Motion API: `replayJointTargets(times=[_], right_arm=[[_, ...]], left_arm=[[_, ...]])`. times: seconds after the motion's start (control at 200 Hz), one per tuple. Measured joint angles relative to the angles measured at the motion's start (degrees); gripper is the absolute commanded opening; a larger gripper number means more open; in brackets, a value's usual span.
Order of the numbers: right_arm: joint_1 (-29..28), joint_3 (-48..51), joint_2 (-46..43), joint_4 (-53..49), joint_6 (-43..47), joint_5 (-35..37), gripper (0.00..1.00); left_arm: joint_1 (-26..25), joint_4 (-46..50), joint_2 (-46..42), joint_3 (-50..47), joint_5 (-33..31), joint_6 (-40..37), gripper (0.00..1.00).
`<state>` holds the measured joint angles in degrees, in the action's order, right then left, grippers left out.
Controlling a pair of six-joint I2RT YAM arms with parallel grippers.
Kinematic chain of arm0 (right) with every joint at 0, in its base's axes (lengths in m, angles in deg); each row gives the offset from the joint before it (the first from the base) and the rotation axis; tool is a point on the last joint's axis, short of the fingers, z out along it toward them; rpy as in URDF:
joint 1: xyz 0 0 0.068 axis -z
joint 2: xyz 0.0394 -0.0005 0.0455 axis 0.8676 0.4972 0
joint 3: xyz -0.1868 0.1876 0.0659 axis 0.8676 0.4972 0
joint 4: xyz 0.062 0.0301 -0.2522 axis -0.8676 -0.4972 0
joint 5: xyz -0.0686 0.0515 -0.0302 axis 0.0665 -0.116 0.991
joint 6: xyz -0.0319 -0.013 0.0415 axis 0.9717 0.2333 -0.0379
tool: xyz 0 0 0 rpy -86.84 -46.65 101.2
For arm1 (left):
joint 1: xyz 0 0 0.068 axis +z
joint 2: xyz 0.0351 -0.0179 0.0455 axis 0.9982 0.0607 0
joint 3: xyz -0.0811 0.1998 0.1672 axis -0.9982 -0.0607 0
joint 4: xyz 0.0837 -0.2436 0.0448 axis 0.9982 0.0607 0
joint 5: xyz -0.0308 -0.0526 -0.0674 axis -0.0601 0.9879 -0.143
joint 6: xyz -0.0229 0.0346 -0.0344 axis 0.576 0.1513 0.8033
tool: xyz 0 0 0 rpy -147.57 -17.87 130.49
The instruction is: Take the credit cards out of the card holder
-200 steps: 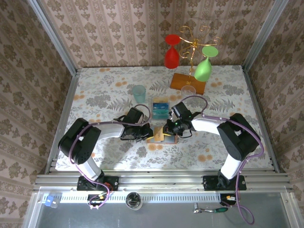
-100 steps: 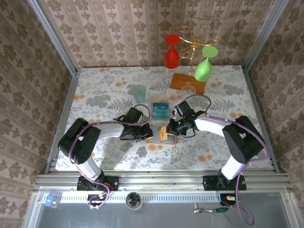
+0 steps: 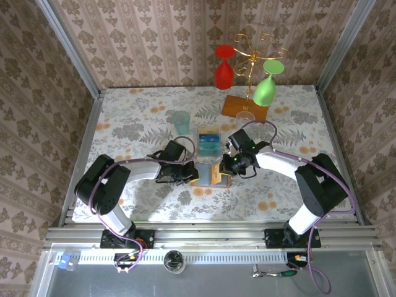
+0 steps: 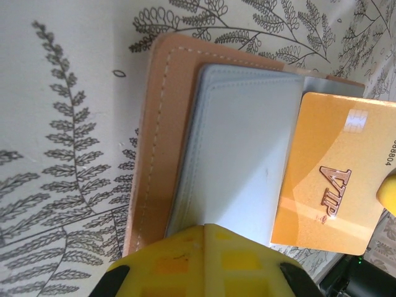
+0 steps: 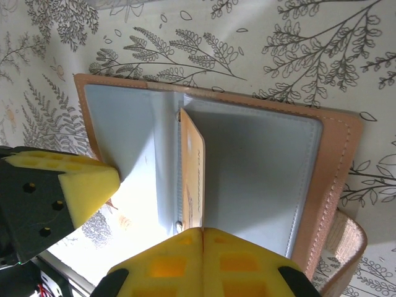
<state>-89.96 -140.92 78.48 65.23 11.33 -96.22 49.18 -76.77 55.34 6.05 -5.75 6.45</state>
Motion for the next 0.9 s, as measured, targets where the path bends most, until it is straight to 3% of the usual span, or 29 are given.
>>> replayJointTargets(times=[0.355, 0.62, 0.9], right_arm=[[-2.49, -2.27, 0.59, -0.83, -0.2, 1.33, 0.02], [-4.15, -4.09, 2.01, -1.81, -1.27, 2.23, 0.13], [-5.01, -4.37, 2.08, -2.19, -1.57, 2.97, 0.15]], left_arm=[[0.04, 0.5, -0.74, -0.52, -0.02, 0.0, 0.0], [0.04, 0.52, -1.07, -0.92, 0.0, 0.0, 0.0], [0.04, 0.52, -1.11, -0.92, 0.02, 0.0, 0.0]])
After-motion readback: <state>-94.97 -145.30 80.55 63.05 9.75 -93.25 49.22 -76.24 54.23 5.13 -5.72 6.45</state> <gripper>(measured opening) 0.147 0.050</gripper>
